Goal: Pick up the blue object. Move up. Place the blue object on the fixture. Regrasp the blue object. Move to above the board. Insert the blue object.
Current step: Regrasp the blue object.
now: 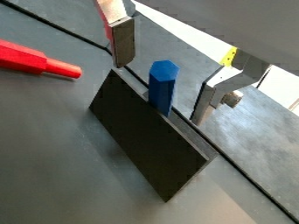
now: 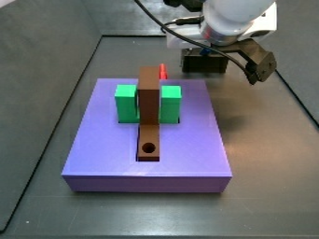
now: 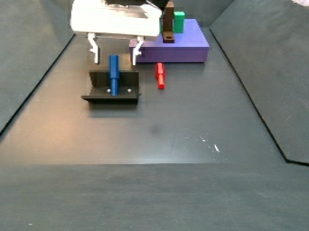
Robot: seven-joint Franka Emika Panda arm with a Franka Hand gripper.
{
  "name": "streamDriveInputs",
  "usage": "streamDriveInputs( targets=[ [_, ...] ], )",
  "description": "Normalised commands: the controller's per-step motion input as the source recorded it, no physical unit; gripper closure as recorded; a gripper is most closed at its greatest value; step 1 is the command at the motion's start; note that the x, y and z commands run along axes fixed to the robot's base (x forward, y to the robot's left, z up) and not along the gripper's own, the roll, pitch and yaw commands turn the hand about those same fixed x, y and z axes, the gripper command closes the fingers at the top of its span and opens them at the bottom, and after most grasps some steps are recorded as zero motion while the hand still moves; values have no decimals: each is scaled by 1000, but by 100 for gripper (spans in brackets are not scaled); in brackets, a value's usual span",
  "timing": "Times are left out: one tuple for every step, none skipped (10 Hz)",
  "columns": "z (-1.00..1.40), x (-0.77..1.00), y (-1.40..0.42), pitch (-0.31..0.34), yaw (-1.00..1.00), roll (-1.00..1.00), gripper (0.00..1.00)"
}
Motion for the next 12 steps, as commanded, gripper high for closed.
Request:
streamDriveInputs(
  targets=[
    [-131, 0, 0, -66, 0, 0, 0],
    [-103, 0, 0, -60, 0, 0, 0],
    [-91, 0, 29, -60, 0, 0, 0],
    [-26, 0, 26, -14, 0, 0, 0],
    [0, 0, 0, 0, 0, 11, 0],
    [0, 0, 0, 0, 0, 40, 0],
    [0, 0, 0, 0, 0, 23, 0],
    [-71, 0, 14, 0, 0, 0, 0],
    [-246, 0, 109, 17, 0, 89, 0],
    [-174, 6, 60, 40, 0, 89, 0],
    [0, 0, 0, 0, 0, 11, 0],
    [0, 0, 0, 0, 0, 9, 0]
  ],
)
